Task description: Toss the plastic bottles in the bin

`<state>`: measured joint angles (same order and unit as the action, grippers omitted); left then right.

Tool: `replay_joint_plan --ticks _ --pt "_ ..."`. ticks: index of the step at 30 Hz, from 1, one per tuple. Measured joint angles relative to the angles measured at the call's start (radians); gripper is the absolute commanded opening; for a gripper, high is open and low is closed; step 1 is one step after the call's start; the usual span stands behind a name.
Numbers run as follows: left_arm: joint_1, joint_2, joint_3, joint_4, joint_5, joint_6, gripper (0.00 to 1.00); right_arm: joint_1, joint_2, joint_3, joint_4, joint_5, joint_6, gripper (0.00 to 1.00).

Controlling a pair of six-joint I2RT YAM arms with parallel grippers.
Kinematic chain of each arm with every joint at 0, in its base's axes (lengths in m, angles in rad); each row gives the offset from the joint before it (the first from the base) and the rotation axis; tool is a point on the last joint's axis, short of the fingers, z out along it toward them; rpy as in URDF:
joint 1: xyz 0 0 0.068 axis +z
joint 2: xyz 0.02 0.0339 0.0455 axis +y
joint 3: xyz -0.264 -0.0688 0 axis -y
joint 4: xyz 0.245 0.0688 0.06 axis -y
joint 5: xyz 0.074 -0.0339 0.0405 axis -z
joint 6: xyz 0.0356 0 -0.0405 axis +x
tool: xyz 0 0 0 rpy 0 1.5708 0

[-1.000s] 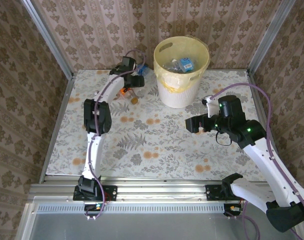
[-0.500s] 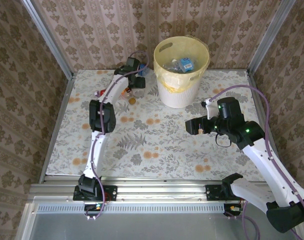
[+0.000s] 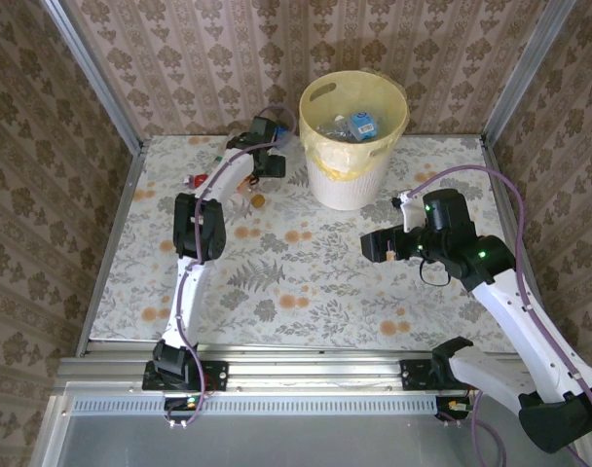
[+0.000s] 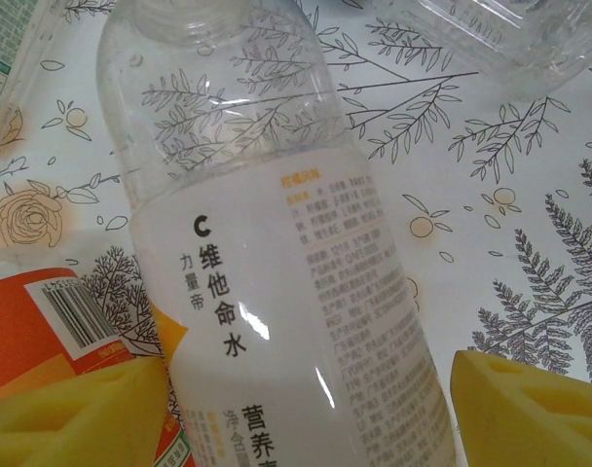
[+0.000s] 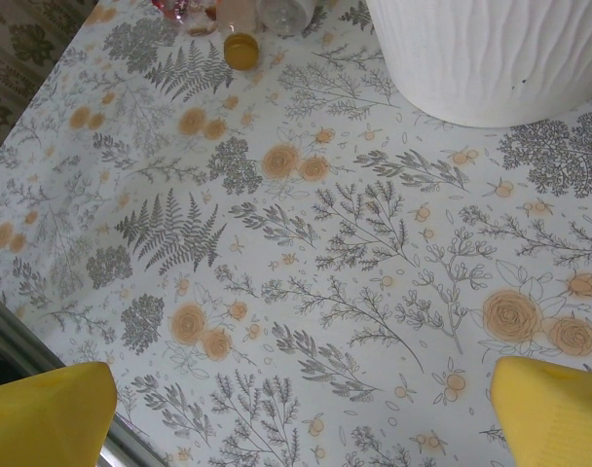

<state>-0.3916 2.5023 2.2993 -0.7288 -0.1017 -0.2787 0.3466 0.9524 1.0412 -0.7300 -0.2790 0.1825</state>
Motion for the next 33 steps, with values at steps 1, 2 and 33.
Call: replay_joint_plan --ticks 1,2,33 --pt "-0.001 -0.002 -0.003 0.001 -0.002 0.004 0.79 0.000 -0.001 0.000 0.000 0.000 0.000 1.00" --pt "-0.002 -0.005 -0.010 0.003 -0.002 0.004 0.80 0.000 -0.003 0.000 0.000 0.000 0.000 1.00" --pt "-0.006 -0.289 -0.426 0.090 0.051 -0.014 0.46 0.000 -0.056 -0.001 0.000 -0.006 0.000 1.00"
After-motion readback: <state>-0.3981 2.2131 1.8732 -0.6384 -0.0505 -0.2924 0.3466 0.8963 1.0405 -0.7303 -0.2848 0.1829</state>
